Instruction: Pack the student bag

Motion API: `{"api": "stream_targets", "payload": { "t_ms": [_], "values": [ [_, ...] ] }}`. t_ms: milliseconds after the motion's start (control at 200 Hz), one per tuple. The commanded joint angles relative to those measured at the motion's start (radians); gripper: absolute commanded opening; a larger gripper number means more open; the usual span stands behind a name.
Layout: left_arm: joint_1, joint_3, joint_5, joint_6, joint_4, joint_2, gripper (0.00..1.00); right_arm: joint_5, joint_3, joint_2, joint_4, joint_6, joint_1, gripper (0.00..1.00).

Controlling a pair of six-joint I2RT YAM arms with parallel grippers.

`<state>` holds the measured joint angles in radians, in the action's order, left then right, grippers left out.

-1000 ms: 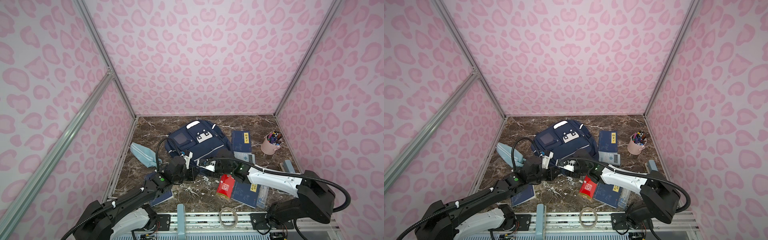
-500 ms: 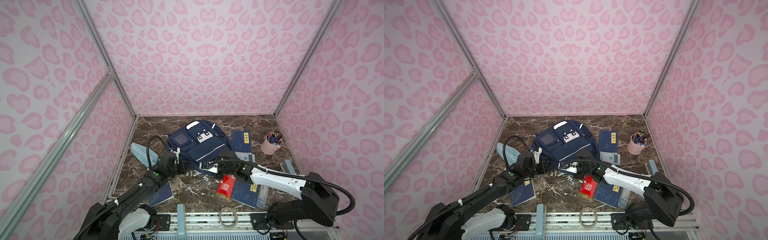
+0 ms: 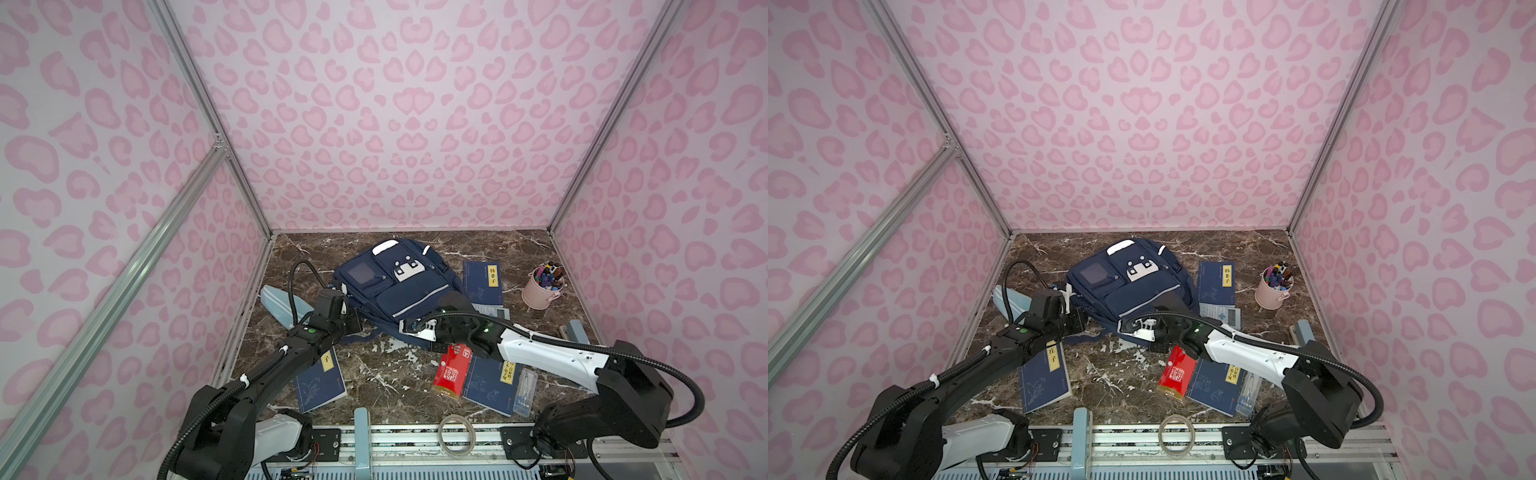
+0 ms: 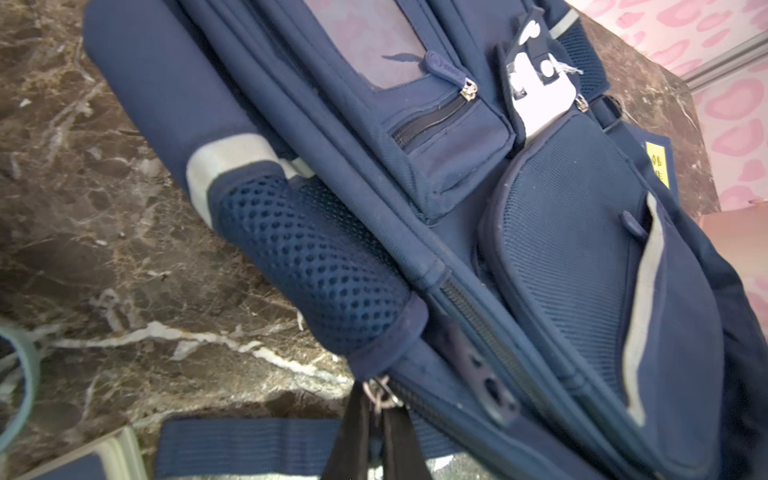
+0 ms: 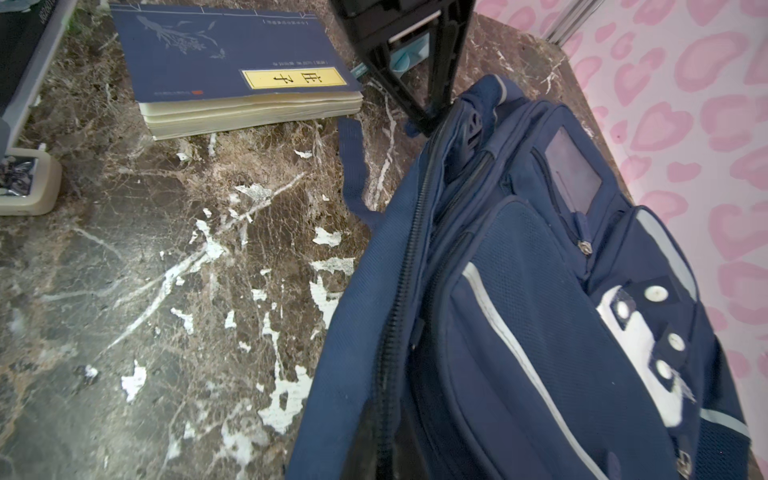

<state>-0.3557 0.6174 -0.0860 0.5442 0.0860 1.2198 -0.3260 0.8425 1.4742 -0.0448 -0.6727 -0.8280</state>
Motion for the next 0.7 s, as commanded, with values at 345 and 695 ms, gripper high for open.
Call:
{"api": "stream_targets", "payload": {
  "t_ms": [345,695],
  "values": [
    [0.001,-0.009,0.071,0.016,-0.008,-0.069,0.63,0.229,-0.019,0.037,0.134,0.192,-0.065,0.65],
    [-0.185,0.018,0.000,0.073,-0.020,-0.278,0.98,0.722,-0.088,-0.398,-0.200,0.928,-0.035,1.00]
  ]
}}
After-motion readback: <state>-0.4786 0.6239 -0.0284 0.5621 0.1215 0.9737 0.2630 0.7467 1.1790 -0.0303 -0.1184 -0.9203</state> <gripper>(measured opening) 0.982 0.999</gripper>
